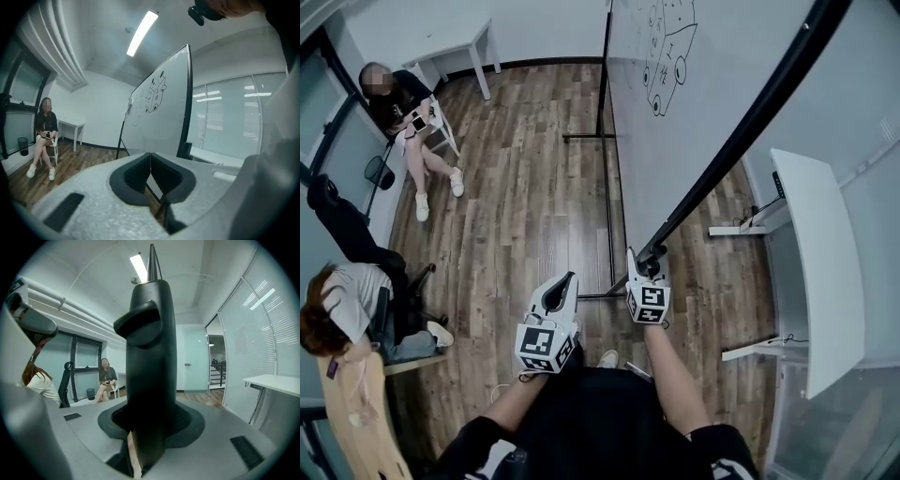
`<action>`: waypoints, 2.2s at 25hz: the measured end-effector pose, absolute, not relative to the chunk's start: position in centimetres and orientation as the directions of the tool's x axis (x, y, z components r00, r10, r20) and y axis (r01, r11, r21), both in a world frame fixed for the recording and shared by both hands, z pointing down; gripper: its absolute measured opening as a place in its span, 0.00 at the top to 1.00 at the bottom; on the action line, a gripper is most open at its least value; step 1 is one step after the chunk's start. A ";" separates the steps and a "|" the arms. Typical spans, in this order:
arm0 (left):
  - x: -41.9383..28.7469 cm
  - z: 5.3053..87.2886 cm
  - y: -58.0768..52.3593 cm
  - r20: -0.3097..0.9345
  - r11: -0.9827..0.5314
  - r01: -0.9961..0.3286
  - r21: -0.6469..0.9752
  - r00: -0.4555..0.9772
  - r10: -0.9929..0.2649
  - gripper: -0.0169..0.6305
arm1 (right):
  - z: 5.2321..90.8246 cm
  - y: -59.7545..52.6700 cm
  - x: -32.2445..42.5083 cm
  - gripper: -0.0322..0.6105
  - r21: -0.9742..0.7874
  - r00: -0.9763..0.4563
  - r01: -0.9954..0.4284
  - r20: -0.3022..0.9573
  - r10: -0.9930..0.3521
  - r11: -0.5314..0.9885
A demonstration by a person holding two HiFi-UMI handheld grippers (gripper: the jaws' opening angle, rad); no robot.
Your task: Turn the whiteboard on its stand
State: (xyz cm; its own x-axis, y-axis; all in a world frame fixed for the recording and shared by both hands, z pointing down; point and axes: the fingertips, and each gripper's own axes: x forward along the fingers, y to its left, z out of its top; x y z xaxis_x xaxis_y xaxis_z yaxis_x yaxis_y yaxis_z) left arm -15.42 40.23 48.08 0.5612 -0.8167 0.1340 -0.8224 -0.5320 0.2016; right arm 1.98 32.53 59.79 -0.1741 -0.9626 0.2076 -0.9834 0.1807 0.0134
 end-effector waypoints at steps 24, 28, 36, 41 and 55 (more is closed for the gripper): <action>-14.3 48.1 41.8 0.139 -0.552 -0.812 0.189 0.579 -0.803 0.95 | 60.4 40.3 0.5 0.72 0.023 -0.247 -0.965 0.267 -0.932 0.262; -13.9 47.9 42.1 0.137 -0.557 -0.810 0.180 0.582 -0.802 0.95 | 60.0 41.7 0.9 0.70 0.010 -0.243 -0.966 0.314 -0.918 0.259; -13.6 47.4 42.9 0.132 -0.561 -0.808 0.179 0.584 -0.801 0.95 | 58.1 45.8 1.7 0.68 -0.051 -0.227 -0.973 0.372 -0.900 0.225; -13.2 46.1 43.8 0.105 -0.567 -0.808 0.160 0.585 -0.804 0.95 | 55.6 48.1 1.9 0.73 -0.059 -0.207 -0.978 0.338 -0.918 0.199; -12.1 46.9 46.3 0.115 -0.569 -0.802 0.180 0.592 -0.798 0.95 | 51.6 50.0 0.7 0.92 -0.155 -0.258 -0.962 0.248 -0.934 0.225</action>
State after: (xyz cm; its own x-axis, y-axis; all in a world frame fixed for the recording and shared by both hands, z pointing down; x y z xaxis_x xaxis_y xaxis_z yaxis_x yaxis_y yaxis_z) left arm -12.10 46.27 46.90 0.5918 -0.7979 0.1150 -0.8023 -0.5691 0.1800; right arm 0.68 50.05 51.63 -0.2583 -0.9338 0.2477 -0.9620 0.2251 -0.1547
